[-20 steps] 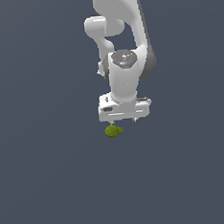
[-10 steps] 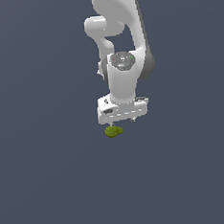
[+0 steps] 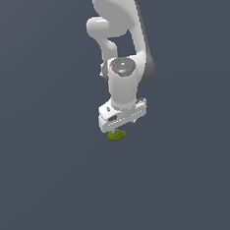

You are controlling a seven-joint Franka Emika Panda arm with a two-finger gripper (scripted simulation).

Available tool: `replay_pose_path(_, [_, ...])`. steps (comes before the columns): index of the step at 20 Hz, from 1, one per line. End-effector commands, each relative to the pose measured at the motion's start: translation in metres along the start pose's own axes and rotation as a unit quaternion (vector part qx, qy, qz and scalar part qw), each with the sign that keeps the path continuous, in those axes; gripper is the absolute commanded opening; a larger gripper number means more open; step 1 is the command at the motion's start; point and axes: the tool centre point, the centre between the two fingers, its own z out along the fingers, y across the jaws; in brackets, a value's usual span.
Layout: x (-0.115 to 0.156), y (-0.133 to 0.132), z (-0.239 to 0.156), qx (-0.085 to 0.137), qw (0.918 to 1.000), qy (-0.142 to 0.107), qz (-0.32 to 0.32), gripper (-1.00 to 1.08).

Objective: Pick up the object and move it to a goal position.

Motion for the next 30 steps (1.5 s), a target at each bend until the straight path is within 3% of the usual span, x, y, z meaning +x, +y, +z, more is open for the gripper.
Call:
replay_pose_path(1, [-0.002, 0.002, 0.003, 0.000, 0.9994, -0.001, -0.033, 1.00])
replay_pose_path(8, [-0.007, 0.006, 0.012, 0.000, 0.9922, -0.004, -0.125, 1.00])
replay_pose_path(15, [-0.013, 0.010, 0.020, 0.001, 0.9765, -0.006, -0.215, 1.00])
replay_pose_path(22, [-0.018, 0.014, 0.028, 0.003, 0.9526, -0.007, -0.304, 1.00])
replay_pose_path(30, [-0.024, 0.018, 0.037, 0.006, 0.9164, -0.007, -0.400, 1.00])
